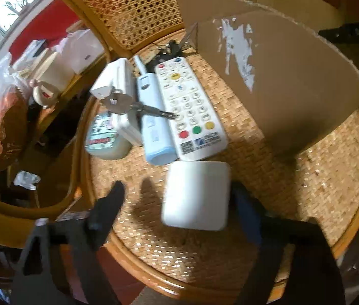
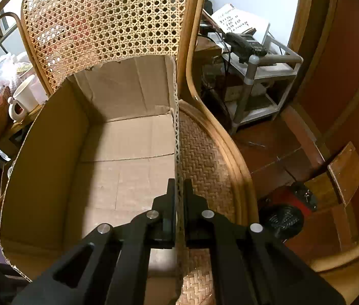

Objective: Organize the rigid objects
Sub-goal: 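Grasp the white square adapter with the left tool while the right tool grips the box wall, then carry the white adapter into the cardboard box and open the left tool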

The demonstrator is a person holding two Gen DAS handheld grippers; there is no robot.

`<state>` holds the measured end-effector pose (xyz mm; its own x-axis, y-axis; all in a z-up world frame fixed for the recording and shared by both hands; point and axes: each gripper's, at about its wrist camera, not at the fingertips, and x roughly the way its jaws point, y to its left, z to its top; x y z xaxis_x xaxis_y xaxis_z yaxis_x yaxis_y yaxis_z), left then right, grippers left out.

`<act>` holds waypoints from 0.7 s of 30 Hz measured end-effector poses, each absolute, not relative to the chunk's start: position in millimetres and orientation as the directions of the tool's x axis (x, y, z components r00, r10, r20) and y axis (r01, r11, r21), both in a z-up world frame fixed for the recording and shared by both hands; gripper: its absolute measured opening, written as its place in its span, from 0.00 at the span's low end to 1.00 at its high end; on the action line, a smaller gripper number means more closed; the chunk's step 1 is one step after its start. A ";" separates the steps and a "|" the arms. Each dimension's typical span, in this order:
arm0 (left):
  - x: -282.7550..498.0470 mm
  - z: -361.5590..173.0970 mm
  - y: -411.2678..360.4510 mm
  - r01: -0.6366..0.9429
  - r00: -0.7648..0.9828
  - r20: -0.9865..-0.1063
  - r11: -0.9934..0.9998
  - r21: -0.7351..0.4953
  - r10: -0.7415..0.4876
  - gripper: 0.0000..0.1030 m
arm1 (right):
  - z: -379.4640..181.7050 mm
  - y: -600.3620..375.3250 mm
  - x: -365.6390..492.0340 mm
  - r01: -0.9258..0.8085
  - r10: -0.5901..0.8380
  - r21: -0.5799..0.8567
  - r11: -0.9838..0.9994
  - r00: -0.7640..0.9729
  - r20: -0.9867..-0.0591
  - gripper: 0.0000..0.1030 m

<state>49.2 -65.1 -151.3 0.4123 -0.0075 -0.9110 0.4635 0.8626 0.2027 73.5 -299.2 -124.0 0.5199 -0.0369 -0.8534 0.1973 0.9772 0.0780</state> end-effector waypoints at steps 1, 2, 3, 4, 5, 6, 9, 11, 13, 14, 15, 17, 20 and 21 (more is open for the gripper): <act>48.8 -150.9 -64.4 0.463 0.394 -0.918 0.870 0.170 -0.031 0.57 | -124.6 -299.3 73.7 0.198 -0.038 0.077 0.977 0.518 -0.854 0.06; 50.2 -150.7 -62.8 0.458 0.375 -0.925 0.879 0.135 -0.054 0.52 | -124.9 -299.4 73.6 0.201 -0.041 0.074 0.977 0.518 -0.855 0.06; 52.1 -150.3 -60.8 0.453 0.349 -0.933 0.887 0.089 -0.084 0.45 | -124.7 -299.6 73.2 0.202 -0.044 0.072 0.977 0.518 -0.854 0.06; 51.6 -150.5 -61.0 0.450 0.345 -0.935 0.889 0.089 -0.081 0.45 | -124.3 -299.0 73.0 0.201 -0.047 0.069 0.977 0.520 -0.853 0.06; 51.4 -150.5 -61.4 0.452 0.351 -0.934 0.886 0.101 -0.073 0.45 | -123.8 -298.2 72.9 0.199 -0.049 0.066 0.978 0.522 -0.851 0.06; 50.7 -150.6 -61.5 0.449 0.361 -0.930 0.886 0.116 -0.061 0.45 | -123.3 -297.4 72.6 0.196 -0.053 0.060 0.979 0.525 -0.850 0.06; 48.0 -148.8 -59.8 0.443 0.372 -0.926 0.888 0.122 -0.058 0.45 | -122.8 -296.1 72.5 0.191 -0.061 0.048 0.980 0.529 -0.846 0.05; 46.7 -146.5 -55.7 0.435 0.375 -0.924 0.894 0.107 -0.072 0.45 | -122.5 -296.5 72.3 0.191 -0.060 0.050 0.980 0.530 -0.846 0.05; 46.6 -142.5 -51.2 0.419 0.379 -0.922 0.904 0.091 -0.083 0.45 | -122.8 -297.4 71.9 0.192 -0.058 0.053 0.980 0.530 -0.846 0.05; 46.5 -140.2 -48.9 0.408 0.383 -0.920 0.909 0.084 -0.087 0.45 | -123.1 -297.2 72.2 0.190 -0.055 0.055 0.980 0.529 -0.847 0.05; 47.3 -138.1 -47.0 0.400 0.388 -0.917 0.913 0.079 -0.090 0.45 | -123.0 -297.0 72.0 0.185 -0.052 0.055 0.981 0.529 -0.847 0.04; 46.5 -130.8 -43.2 0.388 0.412 -0.906 0.919 0.077 -0.098 0.45 | -122.8 -297.5 71.1 0.183 -0.053 0.053 0.982 0.530 -0.846 0.04; 42.8 -117.6 -38.6 0.371 0.462 -0.880 0.925 0.081 -0.108 0.45 | -122.5 -297.2 70.3 0.190 -0.058 0.052 0.980 0.534 -0.843 0.04; 41.8 -113.8 -37.1 0.364 0.477 -0.872 0.928 0.083 -0.109 0.45 | -122.5 -297.6 70.5 0.191 -0.059 0.052 0.980 0.534 -0.844 0.04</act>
<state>41.8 -37.1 -113.8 0.4770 -0.1089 -0.8721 0.3643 0.9275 0.0834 70.5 -297.6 -122.5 0.5338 -0.0594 -0.8435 0.1914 0.9801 0.0520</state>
